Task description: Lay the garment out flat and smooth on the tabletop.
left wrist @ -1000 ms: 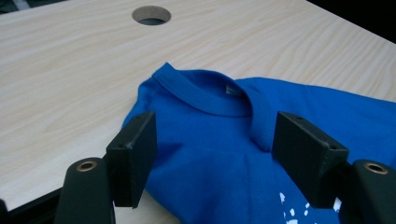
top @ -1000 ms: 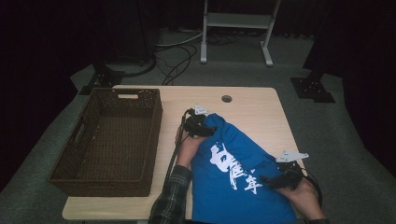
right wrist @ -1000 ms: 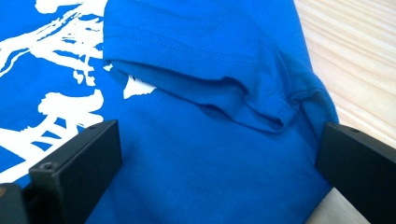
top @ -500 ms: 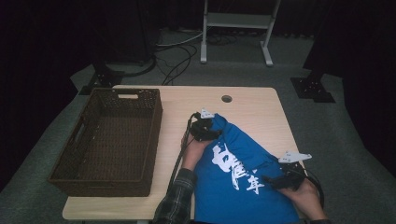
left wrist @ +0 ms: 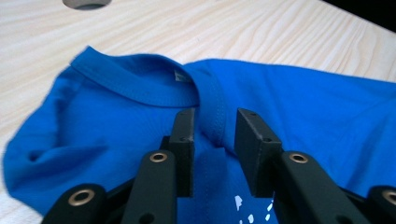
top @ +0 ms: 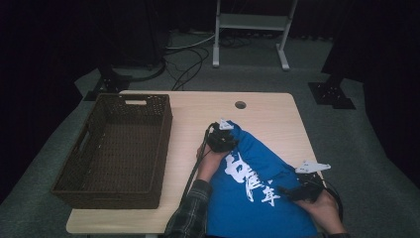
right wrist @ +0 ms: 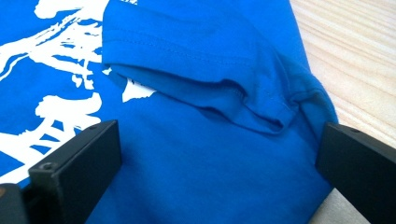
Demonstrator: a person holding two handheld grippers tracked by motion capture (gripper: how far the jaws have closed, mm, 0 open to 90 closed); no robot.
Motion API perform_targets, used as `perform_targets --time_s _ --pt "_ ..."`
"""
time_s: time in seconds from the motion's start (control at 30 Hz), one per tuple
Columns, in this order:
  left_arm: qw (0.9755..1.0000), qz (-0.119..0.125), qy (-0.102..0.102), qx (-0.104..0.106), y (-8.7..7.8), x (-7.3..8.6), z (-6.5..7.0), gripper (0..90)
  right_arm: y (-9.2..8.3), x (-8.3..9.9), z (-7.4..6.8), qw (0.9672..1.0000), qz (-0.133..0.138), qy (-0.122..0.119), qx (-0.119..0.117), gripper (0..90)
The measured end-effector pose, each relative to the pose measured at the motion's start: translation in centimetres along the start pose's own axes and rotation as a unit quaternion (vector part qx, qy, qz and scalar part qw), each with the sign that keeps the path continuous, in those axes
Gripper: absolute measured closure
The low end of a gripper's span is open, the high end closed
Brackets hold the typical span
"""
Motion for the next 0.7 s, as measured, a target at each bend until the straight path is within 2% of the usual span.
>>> perform_targets --time_s 0.3,0.47,0.63,0.7 --pt "0.9998 -0.016 -0.005 -0.008 0.55 0.54 -0.35 70.3 0.01 0.0 -0.01 1.0 0.001 0.001 0.0 0.0" --pt "0.9996 -0.023 0.001 -0.016 0.78 0.61 -0.35 71.5 0.02 0.0 -0.01 1.0 0.001 0.001 0.001 0.0" --pt "0.9993 -0.027 0.005 -0.025 0.73 0.62 -0.31 85.4 0.03 -0.01 -0.02 1.0 0.001 0.002 0.001 0.0" --pt "0.9994 -0.025 0.003 -0.024 0.69 0.63 -0.32 85.7 0.03 -0.01 -0.02 1.0 0.001 0.001 0.001 0.0"
Point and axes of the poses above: each handheld gripper's, and its own axes: y roughly forward along the jaws, x roughly out of its underside, z roughly to its right, the point moved 4 cm from there along y, roughly forward along the jaws, and after that the axes turned 12 degrees about x, right-handed, at the moved point
